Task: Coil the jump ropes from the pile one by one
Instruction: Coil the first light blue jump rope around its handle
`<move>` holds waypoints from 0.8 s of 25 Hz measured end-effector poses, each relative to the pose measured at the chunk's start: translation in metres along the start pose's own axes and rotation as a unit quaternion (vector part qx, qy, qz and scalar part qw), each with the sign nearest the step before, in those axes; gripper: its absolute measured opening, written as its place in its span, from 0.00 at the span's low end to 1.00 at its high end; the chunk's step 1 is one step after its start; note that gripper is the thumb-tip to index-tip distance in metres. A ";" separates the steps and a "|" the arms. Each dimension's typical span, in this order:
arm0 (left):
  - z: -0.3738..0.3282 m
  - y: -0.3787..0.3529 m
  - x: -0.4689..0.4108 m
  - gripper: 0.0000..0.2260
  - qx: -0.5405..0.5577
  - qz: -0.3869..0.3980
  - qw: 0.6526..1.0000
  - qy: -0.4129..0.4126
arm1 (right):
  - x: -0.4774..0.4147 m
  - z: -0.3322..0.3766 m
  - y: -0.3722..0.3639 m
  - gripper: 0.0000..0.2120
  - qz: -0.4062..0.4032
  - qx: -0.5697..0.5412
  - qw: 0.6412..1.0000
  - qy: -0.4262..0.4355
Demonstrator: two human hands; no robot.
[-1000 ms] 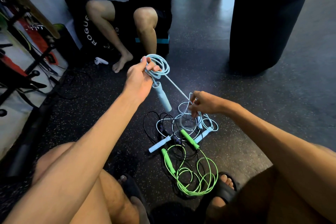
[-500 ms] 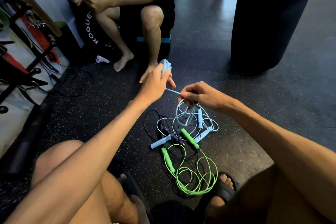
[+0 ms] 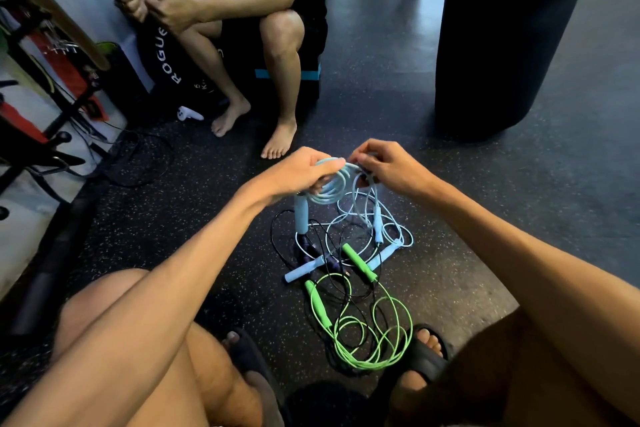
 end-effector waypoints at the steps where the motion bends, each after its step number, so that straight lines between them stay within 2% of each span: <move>1: -0.001 0.004 0.002 0.19 0.052 -0.010 0.999 0.004 | 0.000 -0.009 0.000 0.08 0.015 0.001 0.999 -0.036; 5: -0.001 0.025 0.006 0.19 0.237 -0.075 0.968 0.022 | 0.009 -0.041 -0.004 0.07 0.133 0.081 0.977 -0.148; 7: 0.007 0.038 0.009 0.18 0.295 -0.137 0.944 0.047 | 0.013 -0.045 -0.007 0.08 0.147 0.062 0.974 -0.162; 9: 0.020 0.051 0.013 0.18 0.298 -0.207 0.928 0.079 | 0.010 -0.040 -0.001 0.07 0.081 0.041 0.985 -0.147; 11: 0.034 0.058 0.016 0.17 0.280 -0.255 0.919 0.110 | 0.004 -0.034 0.013 0.08 -0.017 0.056 0.991 -0.123; 14: 0.050 0.058 0.018 0.16 0.262 -0.295 0.904 0.166 | -0.007 -0.037 0.034 0.16 -0.131 0.031 0.984 -0.115; 17: 0.052 0.058 0.019 0.16 0.251 -0.307 0.899 0.186 | -0.010 -0.037 0.045 0.14 -0.184 -0.045 0.977 -0.102; 20: 0.035 0.055 0.017 0.17 0.208 -0.264 0.933 0.129 | -0.010 -0.020 0.044 0.07 -0.169 -0.078 0.981 -0.057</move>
Point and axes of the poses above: each hand's wrist, its own x-axis away from the middle knuckle, its own y-axis out of the back of the hand, z = x × y, the point moved 6 cm from there along -x, towards the middle knuckle, and after that the axes turned 13 degrees about -x, right-handed, at the moved point
